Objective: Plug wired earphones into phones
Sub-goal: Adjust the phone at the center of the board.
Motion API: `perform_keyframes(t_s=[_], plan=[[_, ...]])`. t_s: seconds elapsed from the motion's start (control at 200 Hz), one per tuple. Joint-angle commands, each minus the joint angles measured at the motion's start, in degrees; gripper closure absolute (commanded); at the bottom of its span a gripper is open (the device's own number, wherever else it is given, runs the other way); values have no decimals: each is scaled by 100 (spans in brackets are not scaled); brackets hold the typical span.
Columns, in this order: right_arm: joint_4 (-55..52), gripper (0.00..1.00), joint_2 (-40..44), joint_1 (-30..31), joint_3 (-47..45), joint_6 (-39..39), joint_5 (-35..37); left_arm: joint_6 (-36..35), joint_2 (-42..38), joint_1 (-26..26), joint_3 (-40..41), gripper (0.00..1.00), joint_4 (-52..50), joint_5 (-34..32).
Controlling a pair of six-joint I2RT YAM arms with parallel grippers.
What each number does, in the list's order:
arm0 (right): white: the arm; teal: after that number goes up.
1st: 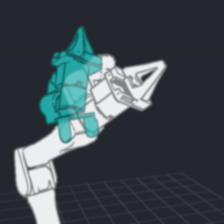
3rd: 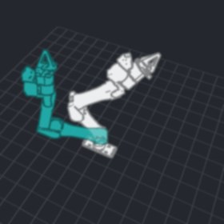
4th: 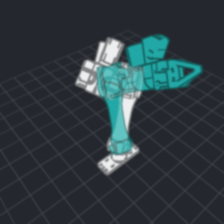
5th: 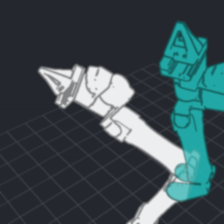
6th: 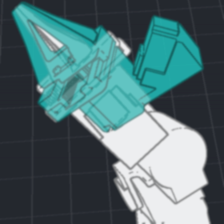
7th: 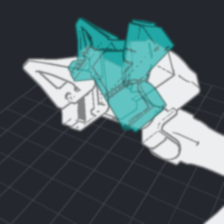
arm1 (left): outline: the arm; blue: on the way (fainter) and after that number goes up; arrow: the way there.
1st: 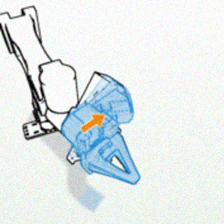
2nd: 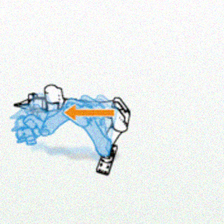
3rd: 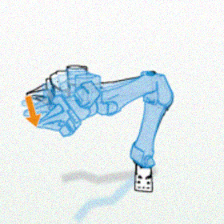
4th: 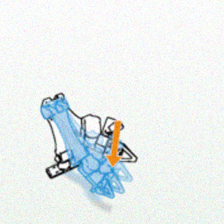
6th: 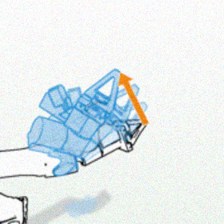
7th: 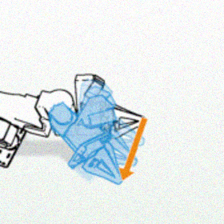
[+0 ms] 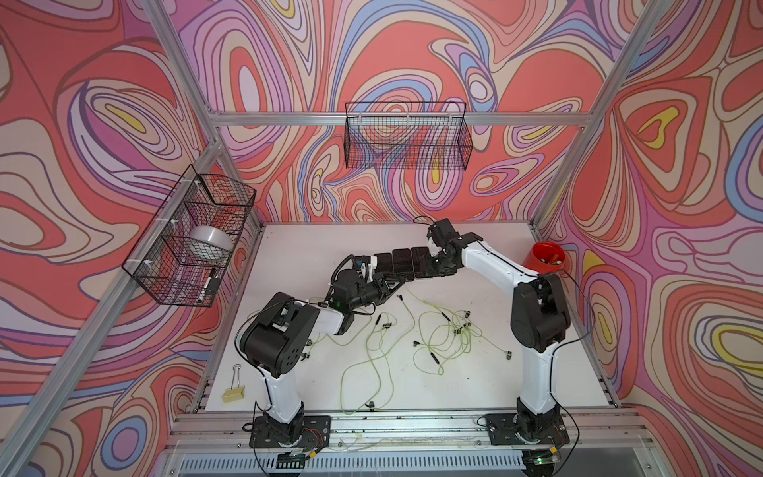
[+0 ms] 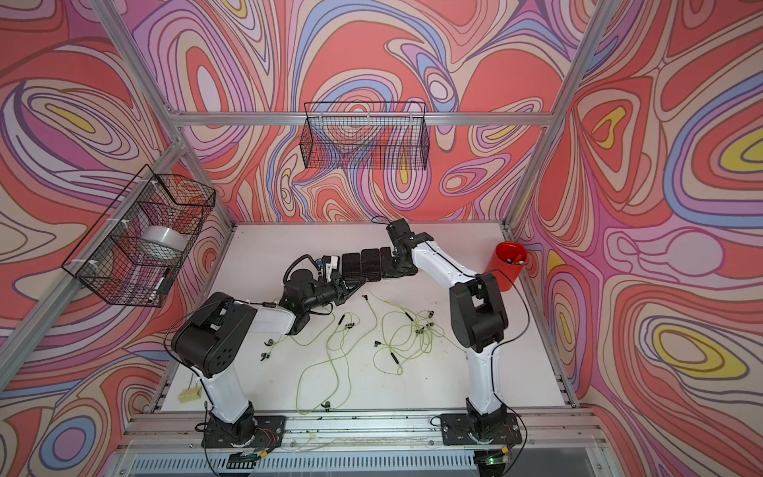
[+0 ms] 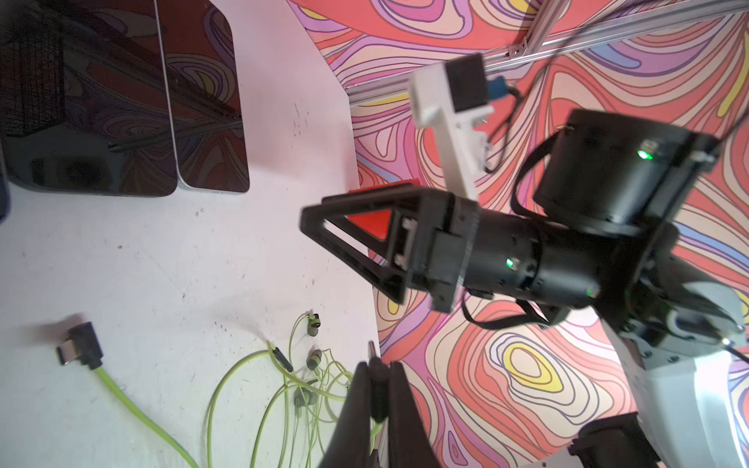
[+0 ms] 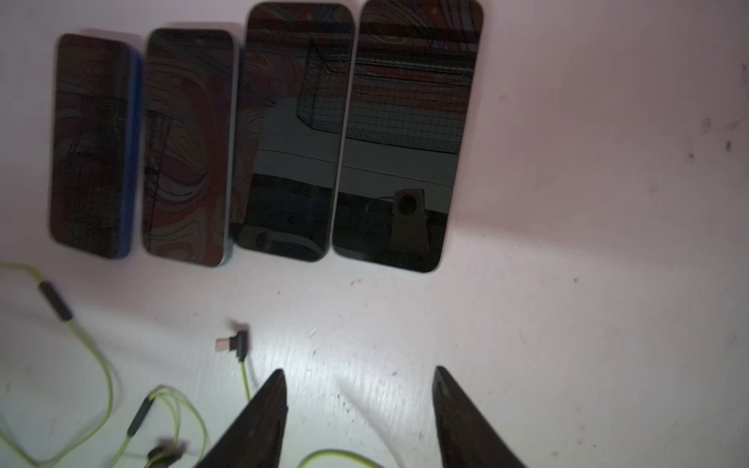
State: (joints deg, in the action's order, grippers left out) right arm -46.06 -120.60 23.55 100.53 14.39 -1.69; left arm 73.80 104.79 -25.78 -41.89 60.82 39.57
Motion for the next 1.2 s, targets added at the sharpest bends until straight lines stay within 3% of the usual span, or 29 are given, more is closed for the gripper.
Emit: perform_keyframes(t_s=[0.0, 0.265, 0.571, 0.911, 1.197], plan=[[-239, 34, -620, -9, 568, 200, 762, 66, -108, 15, 182, 100, 384, -26], [-228, 21, -1687, -9, 1700, 104, 1041, -101, -161, 20, 287, 100, 181, -19], [-483, 20, -2367, -8, 2348, 79, 1070, -111, -49, 20, 216, 100, 228, -12], [-580, 21, -2375, -47, 1938, 236, 1220, -152, -87, 14, 233, 100, 160, -58], [-219, 22, -1495, -477, 540, 501, 1358, -582, -441, 18, 209, 100, -556, -100]])
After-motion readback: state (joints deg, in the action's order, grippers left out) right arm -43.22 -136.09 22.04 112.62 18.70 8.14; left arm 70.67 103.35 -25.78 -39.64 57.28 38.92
